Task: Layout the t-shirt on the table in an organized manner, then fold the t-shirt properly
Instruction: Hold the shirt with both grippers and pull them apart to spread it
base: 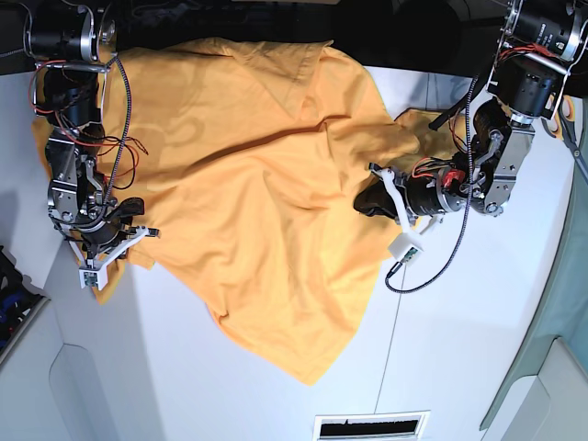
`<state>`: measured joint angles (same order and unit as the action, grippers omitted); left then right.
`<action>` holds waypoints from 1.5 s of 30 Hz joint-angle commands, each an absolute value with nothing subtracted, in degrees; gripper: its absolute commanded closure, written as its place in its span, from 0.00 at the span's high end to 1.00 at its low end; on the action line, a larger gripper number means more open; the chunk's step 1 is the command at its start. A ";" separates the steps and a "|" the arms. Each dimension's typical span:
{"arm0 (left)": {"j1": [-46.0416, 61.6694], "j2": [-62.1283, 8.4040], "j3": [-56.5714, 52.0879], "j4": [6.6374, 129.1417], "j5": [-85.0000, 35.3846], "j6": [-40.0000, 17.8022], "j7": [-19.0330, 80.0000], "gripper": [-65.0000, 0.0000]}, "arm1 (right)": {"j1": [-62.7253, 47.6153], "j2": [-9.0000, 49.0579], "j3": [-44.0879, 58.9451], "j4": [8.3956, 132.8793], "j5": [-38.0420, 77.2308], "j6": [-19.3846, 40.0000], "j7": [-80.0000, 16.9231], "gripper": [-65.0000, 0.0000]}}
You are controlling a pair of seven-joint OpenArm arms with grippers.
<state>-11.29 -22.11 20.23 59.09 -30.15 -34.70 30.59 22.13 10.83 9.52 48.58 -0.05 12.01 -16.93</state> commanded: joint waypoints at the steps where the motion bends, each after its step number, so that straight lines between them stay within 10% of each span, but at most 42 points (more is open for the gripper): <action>1: -11.11 -23.81 20.23 58.52 -24.36 -30.22 34.59 0.00 | 24.43 11.99 9.65 49.23 -0.25 11.79 -16.10 0.00; 15: -11.11 -25.28 20.23 58.48 -21.56 -27.62 34.96 0.00 | 33.78 17.45 9.65 49.25 0.80 13.13 -16.78 0.00; 21: -11.40 -25.23 20.23 58.48 -21.61 -27.62 34.92 0.00 | 33.50 17.43 9.65 49.30 4.73 12.95 -23.79 0.58; 28: -12.14 -25.26 20.23 58.48 -22.04 -27.64 35.00 0.15 | 30.28 16.95 9.91 55.40 8.01 9.13 -36.56 0.55; 34: -14.28 -25.32 20.23 58.48 -23.99 -27.66 35.00 0.31 | 19.00 15.81 10.13 75.35 8.95 8.27 -42.17 0.00; 45: -17.30 -25.71 20.23 64.38 -30.44 -31.29 36.86 0.31 | -2.39 12.34 10.17 92.95 6.22 7.68 -46.04 0.00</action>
<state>-15.81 -25.08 20.64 63.44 -29.58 -31.09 37.69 -3.64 12.01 9.91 91.55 5.85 7.68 -47.55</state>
